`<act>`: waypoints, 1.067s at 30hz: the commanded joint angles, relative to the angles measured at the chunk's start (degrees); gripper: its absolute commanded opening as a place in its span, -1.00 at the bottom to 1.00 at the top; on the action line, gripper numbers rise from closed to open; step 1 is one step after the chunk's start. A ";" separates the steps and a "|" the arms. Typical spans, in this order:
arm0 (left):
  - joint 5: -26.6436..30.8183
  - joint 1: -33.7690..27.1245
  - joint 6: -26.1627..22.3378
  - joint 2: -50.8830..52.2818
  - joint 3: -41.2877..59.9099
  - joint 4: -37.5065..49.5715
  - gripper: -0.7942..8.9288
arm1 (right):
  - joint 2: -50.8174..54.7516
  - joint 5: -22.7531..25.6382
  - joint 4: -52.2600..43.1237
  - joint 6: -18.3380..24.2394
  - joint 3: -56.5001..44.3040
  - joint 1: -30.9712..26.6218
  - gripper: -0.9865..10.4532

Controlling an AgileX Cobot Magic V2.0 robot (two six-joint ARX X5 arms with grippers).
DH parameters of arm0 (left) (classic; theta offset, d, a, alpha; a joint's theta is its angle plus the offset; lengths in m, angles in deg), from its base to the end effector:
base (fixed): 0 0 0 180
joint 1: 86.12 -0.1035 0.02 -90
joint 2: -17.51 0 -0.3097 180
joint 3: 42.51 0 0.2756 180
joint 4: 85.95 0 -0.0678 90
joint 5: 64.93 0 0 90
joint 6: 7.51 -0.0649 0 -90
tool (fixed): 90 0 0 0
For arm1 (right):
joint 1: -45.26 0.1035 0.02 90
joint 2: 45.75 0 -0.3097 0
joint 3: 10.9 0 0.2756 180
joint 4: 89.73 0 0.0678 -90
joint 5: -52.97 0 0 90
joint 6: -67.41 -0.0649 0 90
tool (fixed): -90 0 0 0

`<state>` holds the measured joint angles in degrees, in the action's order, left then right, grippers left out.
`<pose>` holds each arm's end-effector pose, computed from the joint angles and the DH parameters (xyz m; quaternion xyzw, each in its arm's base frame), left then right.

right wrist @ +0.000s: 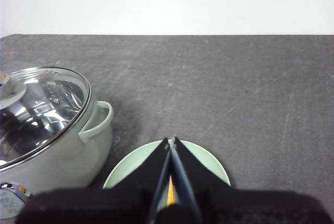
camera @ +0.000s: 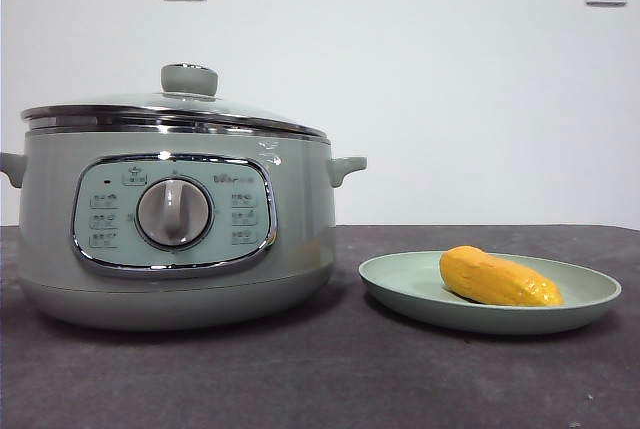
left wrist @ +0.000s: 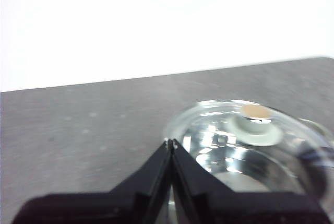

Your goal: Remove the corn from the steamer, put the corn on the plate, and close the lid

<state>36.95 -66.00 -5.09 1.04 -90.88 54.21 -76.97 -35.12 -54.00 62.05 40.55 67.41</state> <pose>0.0863 -0.0174 0.3188 -0.0019 0.0681 -0.0703 0.9952 0.1320 0.0514 0.3239 0.0175 0.1399 0.1677 0.9757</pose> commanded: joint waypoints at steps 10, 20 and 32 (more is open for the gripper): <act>-1.88 -8.79 -0.81 11.67 27.15 17.18 -0.84 | 0.11 -0.04 -0.09 -0.55 -0.55 0.04 -0.82; -2.16 -10.78 -0.26 16.35 34.84 17.27 -0.84 | 0.11 -0.04 0.02 -0.55 -0.55 0.04 -0.82; -10.43 -14.14 0.79 16.37 35.58 16.87 -0.84 | 0.11 -0.04 0.20 -0.55 -0.55 0.04 -0.82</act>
<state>26.72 -79.97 -4.81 17.26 -56.13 70.86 -76.97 -35.12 -53.54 62.05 40.55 67.41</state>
